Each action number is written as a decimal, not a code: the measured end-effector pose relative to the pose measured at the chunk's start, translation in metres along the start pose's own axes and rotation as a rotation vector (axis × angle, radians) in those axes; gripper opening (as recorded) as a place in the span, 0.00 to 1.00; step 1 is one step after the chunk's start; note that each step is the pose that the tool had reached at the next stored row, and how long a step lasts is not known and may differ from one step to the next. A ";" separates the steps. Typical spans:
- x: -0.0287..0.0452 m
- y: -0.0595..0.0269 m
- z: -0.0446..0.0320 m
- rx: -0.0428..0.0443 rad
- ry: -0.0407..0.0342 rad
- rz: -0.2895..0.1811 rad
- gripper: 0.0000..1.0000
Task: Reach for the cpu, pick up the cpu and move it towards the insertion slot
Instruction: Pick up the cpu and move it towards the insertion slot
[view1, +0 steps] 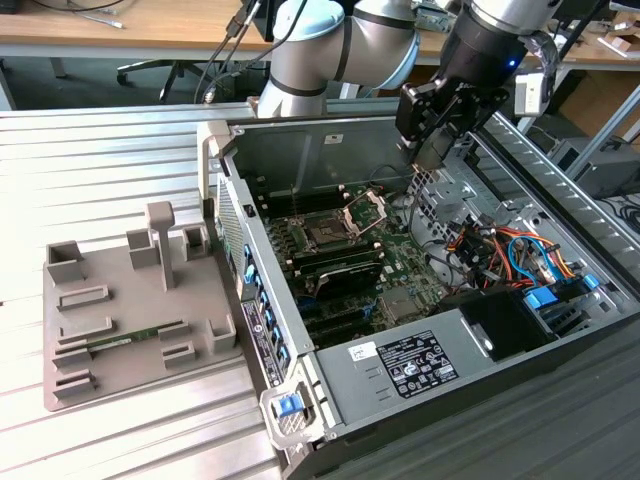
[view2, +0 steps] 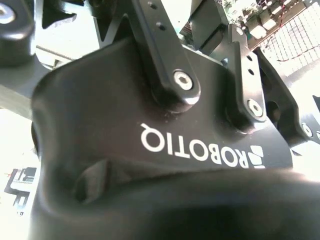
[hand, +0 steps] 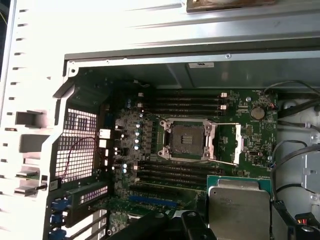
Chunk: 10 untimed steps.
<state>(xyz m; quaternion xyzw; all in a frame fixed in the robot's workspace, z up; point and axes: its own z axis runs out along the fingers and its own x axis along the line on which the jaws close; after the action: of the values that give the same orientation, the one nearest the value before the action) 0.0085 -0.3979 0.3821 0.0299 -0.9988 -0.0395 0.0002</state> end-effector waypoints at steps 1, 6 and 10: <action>0.0003 0.0001 0.0027 0.0000 -0.0001 0.000 0.55; -0.0001 0.0079 0.0073 0.0001 0.0000 0.000 0.55; -0.0002 0.0087 0.0080 0.0001 0.0000 0.000 0.55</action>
<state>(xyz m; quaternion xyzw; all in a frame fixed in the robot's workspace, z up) 0.0081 -0.3886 0.3749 0.0299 -0.9988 -0.0394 0.0002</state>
